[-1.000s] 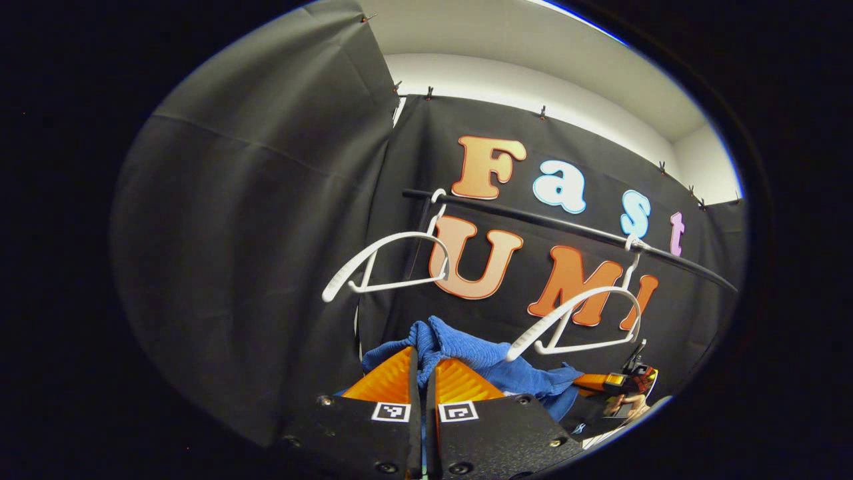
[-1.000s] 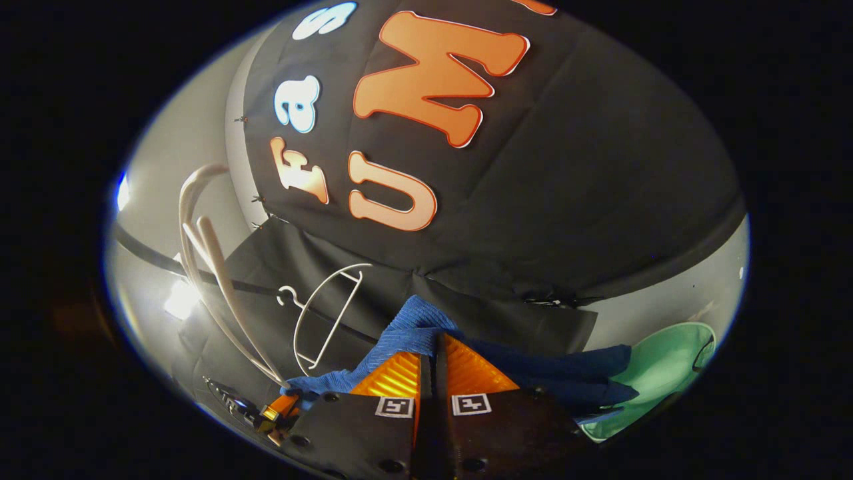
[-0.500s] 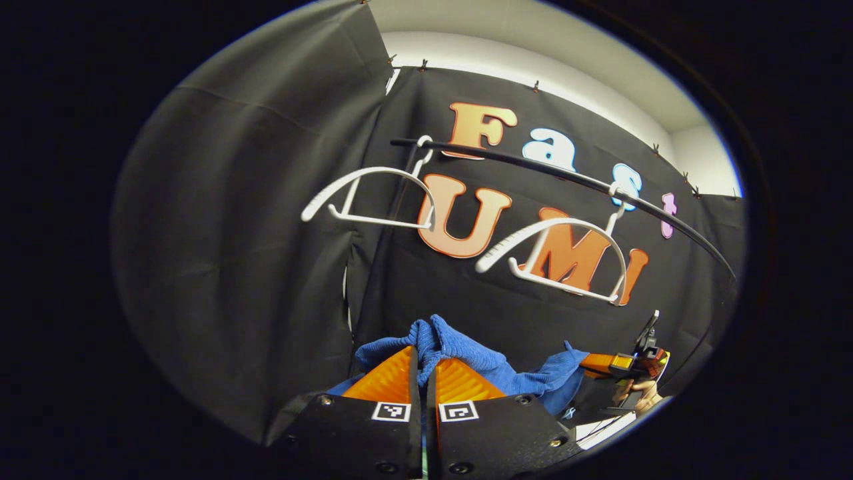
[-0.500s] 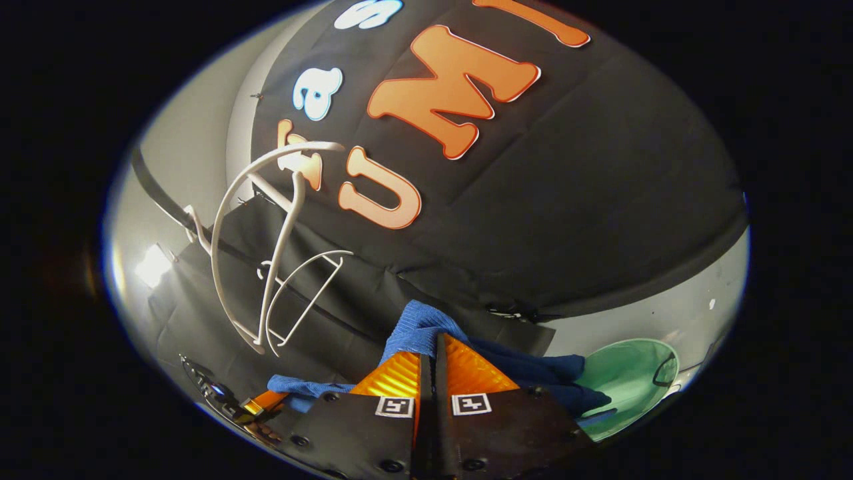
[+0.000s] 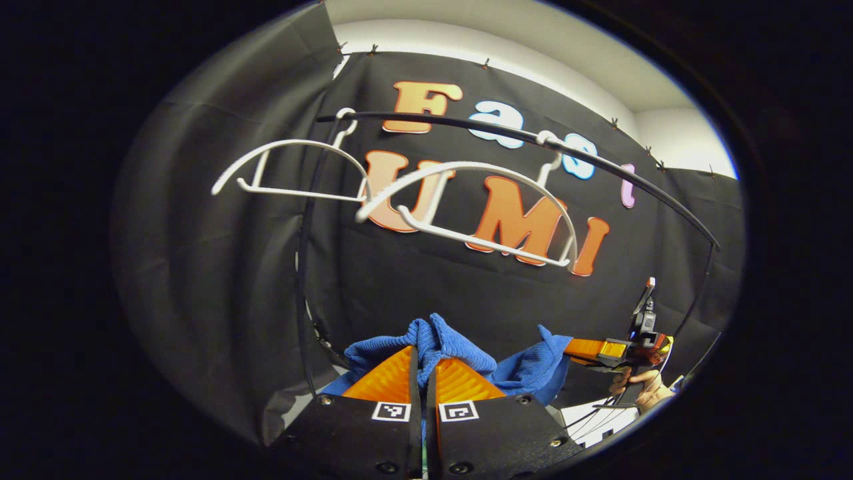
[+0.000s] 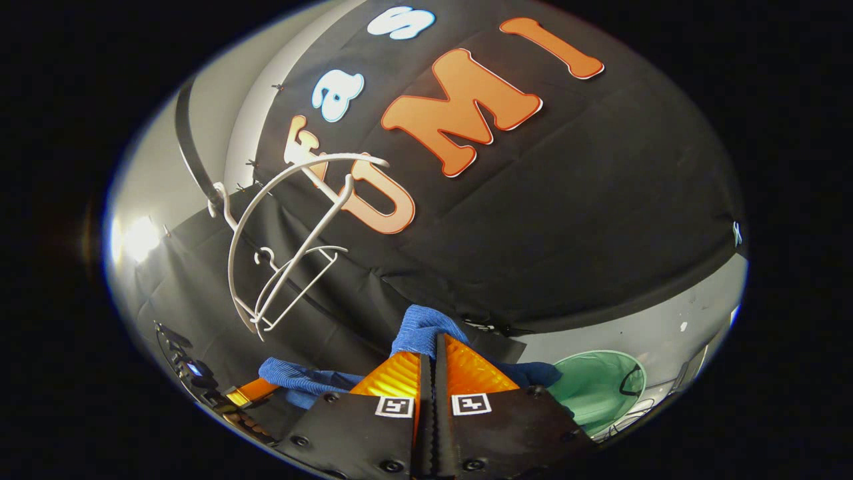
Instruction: Grasp the clothes on the hanger with both hands and then place them into the laundry hamper below.
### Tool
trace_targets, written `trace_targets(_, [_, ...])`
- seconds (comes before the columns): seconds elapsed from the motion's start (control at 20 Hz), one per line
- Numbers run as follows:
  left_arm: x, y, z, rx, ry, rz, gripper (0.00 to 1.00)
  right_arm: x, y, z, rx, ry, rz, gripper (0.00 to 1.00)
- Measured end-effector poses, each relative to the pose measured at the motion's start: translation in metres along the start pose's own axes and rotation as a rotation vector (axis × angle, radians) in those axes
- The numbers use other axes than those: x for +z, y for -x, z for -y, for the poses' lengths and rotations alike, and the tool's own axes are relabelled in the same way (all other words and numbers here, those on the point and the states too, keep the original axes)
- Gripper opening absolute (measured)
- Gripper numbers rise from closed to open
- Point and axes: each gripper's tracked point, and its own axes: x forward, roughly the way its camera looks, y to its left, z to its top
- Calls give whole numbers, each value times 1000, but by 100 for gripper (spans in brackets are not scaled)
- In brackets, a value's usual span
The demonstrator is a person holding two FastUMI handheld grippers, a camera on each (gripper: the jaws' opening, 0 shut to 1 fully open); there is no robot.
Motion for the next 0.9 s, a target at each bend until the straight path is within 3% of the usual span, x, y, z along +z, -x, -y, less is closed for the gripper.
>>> trace_targets(0.5, [-44, -47, 109, -197, -44, -97, 2, -5, 28, 18, -111, 57, 51, 7])
trace_targets(0.9, [-101, -89, 138, -213, -75, -248, 2, -20, 22, 71, -262, 136, 9, 8])
